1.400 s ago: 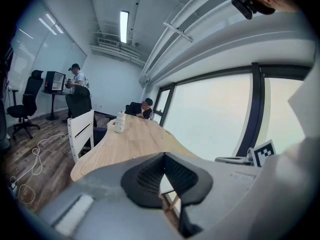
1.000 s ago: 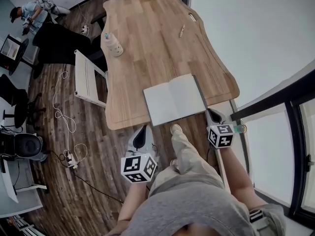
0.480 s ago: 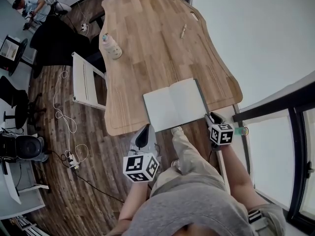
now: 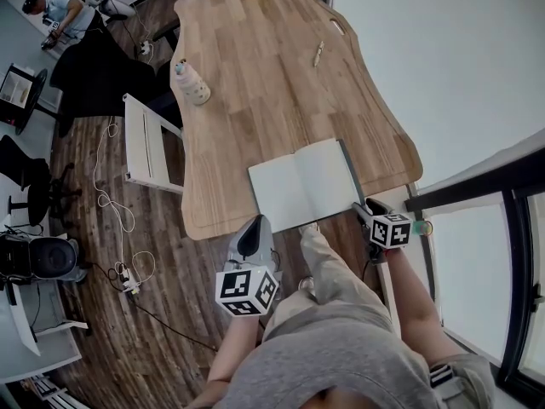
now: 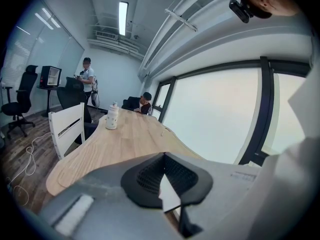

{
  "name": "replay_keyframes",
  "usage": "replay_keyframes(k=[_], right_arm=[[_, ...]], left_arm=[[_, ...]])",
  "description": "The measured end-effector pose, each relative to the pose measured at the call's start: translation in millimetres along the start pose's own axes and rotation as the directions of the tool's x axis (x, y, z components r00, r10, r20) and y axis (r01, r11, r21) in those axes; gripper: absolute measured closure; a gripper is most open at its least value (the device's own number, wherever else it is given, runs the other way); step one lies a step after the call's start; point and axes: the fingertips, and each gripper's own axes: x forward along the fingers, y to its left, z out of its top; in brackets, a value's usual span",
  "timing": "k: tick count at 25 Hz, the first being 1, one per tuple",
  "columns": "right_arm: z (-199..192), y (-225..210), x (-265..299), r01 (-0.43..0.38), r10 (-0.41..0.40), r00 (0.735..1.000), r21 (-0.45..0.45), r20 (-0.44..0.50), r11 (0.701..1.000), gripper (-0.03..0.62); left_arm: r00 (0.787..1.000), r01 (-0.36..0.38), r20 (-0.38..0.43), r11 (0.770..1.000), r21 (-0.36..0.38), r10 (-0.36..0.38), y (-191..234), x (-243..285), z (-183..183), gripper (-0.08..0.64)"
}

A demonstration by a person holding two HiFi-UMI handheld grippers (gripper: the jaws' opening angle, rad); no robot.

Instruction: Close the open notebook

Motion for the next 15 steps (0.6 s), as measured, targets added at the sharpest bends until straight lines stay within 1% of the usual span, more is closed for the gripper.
replay_keyframes(k=[3, 6, 8, 12, 15], right_arm=[[0, 0, 1, -0.036, 0.036, 0.999, 0.045, -0.004, 0.998, 0.407], [0, 2, 1, -0.053, 0.054, 0.999, 0.05, -0.011, 0.997, 0.423], [0, 4, 1, -0.054, 0.055, 0.998, 0.046, -0.015, 0.997, 0.442], [4, 4, -1, -0.045, 0.046, 0.999, 0.056, -0.007, 0.997, 0.441], [10, 4, -9, -0.043, 0.041, 0.999, 0.076, 0.026, 0.996, 0.475]], left_arm=[[1.0, 0.003, 0.0, 1.0, 0.004, -0.003, -1, 1, 1, 0.558], [1.0, 0.001, 0.007, 1.0, 0.004, -0.001, 0, 0, 3, 0.558], [1.0, -0.001, 0.01, 1.0, 0.001, 0.001, 2, -1, 4, 0.558], [1.0, -0.004, 0.018, 1.0, 0.0, 0.004, 3, -3, 6, 0.558], [1.0, -0.002, 0.026, 1.0, -0.001, 0.002, 2, -7, 7, 0.558]])
